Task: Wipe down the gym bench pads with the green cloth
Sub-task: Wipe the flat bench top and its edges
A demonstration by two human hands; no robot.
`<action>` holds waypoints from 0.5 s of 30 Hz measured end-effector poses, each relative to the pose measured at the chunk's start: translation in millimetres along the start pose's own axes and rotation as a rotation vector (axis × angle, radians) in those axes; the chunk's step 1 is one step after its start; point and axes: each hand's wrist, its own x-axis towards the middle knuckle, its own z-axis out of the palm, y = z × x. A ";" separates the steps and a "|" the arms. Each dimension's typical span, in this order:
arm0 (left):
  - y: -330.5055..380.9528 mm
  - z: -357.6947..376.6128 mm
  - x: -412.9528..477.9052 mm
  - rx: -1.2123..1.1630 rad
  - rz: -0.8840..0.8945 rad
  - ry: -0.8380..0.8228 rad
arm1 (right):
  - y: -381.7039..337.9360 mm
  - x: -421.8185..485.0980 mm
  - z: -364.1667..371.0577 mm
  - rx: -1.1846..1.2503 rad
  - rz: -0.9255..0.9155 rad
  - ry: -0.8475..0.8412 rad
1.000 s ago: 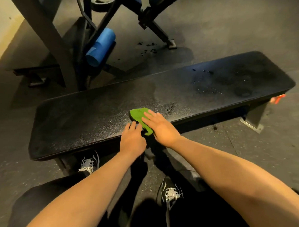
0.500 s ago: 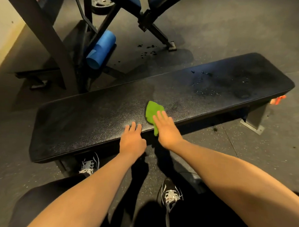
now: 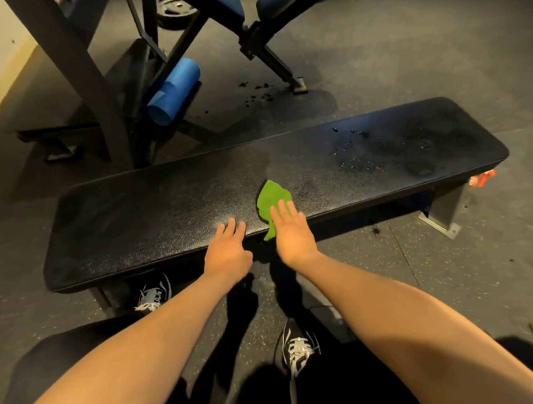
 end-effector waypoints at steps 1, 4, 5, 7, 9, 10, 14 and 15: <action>-0.3 -0.5 0.4 -0.005 0.001 -0.009 | -6.9 -4.4 -0.5 -0.011 -0.023 0.001; -1.6 -4.6 2.9 -0.090 -0.011 -0.058 | -16.8 -10.5 -11.3 0.125 -0.061 0.024; -1.0 -8.0 1.9 -0.156 0.008 -0.061 | -17.8 -10.0 -16.1 0.233 -0.049 0.037; 0.3 -13.6 -4.9 -0.387 0.085 -0.005 | -19.5 -10.5 -21.6 0.502 0.003 0.036; 5.4 -16.4 -19.9 -0.649 0.112 0.037 | -22.9 -18.7 -23.8 0.804 0.117 0.015; 7.5 -16.8 -26.4 -0.771 0.095 0.039 | -25.0 -24.2 -24.6 0.932 0.177 -0.007; 10.1 -15.0 -39.4 -1.020 -0.058 0.094 | -42.4 -41.4 -31.3 1.462 0.324 -0.169; 10.0 -14.6 -40.3 -1.023 -0.091 0.132 | -48.2 -42.4 -33.7 1.602 0.327 -0.196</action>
